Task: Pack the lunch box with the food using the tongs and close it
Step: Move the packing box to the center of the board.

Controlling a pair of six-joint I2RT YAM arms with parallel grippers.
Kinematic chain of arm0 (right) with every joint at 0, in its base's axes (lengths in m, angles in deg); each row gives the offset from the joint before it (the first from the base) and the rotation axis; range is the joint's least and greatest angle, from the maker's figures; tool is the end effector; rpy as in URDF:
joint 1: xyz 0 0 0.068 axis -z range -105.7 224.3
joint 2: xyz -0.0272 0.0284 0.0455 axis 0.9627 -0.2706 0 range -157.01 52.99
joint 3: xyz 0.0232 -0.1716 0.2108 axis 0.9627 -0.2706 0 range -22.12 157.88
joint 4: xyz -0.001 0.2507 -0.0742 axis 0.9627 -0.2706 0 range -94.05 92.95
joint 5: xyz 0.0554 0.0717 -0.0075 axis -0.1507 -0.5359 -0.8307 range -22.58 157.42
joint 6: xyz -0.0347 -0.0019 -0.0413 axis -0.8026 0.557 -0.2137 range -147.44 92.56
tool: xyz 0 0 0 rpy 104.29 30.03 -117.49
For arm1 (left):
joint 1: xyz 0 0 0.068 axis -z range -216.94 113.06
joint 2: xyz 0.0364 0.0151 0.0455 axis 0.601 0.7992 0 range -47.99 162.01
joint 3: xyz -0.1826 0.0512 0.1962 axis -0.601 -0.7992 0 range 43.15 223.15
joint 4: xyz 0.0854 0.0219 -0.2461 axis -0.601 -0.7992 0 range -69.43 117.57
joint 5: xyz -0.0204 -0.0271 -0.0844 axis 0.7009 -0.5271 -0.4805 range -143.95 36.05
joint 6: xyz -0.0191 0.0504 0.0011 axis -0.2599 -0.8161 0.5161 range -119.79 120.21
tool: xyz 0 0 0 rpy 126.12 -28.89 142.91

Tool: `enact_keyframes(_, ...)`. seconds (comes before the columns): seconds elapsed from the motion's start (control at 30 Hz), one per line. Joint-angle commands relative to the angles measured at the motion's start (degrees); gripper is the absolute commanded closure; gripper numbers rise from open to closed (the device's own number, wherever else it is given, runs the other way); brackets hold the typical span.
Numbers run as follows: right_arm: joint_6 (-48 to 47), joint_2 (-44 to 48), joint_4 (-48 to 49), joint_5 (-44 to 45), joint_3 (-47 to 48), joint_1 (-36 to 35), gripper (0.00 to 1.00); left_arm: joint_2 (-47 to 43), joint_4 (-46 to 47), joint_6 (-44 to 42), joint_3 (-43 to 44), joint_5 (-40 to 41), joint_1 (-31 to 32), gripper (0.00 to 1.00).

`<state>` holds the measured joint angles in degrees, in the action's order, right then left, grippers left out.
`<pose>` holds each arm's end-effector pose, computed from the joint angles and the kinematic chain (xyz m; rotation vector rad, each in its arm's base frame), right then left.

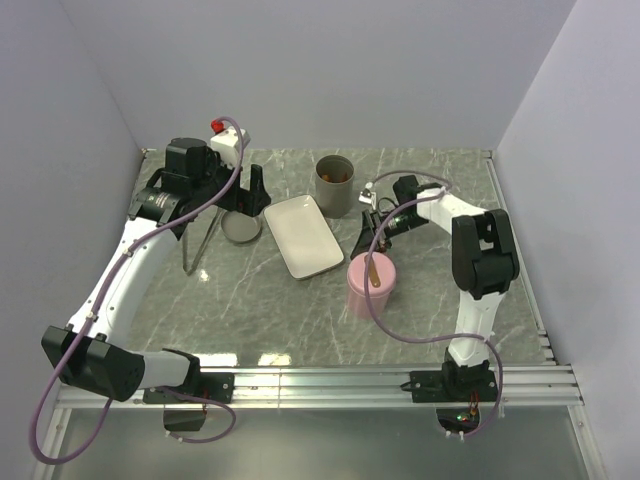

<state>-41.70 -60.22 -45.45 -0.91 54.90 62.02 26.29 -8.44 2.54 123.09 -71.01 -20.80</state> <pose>0.3500 0.1100 0.1732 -0.6568 2.4332 1.7074 0.2657 -0.0877 0.3969 0.4334 2.0703 -0.5058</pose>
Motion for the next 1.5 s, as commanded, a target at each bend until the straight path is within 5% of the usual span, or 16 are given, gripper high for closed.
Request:
enact_keyframes(0.0,-2.26,3.52,-1.87,4.25,7.60,1.11,0.62,-1.16,1.64,0.92,0.83,-2.01,-0.23,0.01)
enact_keyframes(0.23,-19.87,5.88,-14.25,9.98,23.45,9.09,0.45,-1.94,0.33,-0.92,2.15,-2.97,-0.23,0.01)
enact_keyframes(0.4,-42.21,10.11,-24.97,9.63,19.15,18.22,0.39,-2.74,1.20,-1.71,1.36,-5.44,-0.23,0.01)
enact_keyframes(0.47,-58.81,11.69,-32.35,9.71,15.13,20.44,0.36,-2.91,2.17,-1.71,0.83,-6.14,-0.23,0.01)
enact_keyframes(0.7,-80.28,22.49,-26.76,16.48,-4.40,22.12,0.06,-1.95,1.91,-3.56,1.97,-7.02,-0.15,0.01)
enact_keyframes(1.07,-82.78,39.63,-10.23,12.87,-25.14,10.02,0.01,-2.56,2.52,-2.94,0.12,-5.97,-0.23,0.01)
enact_keyframes(1.47,-69.60,37.01,-1.79,9.80,-23.93,2.26,0.18,-2.91,3.14,-2.68,0.39,-5.97,-0.23,0.01)
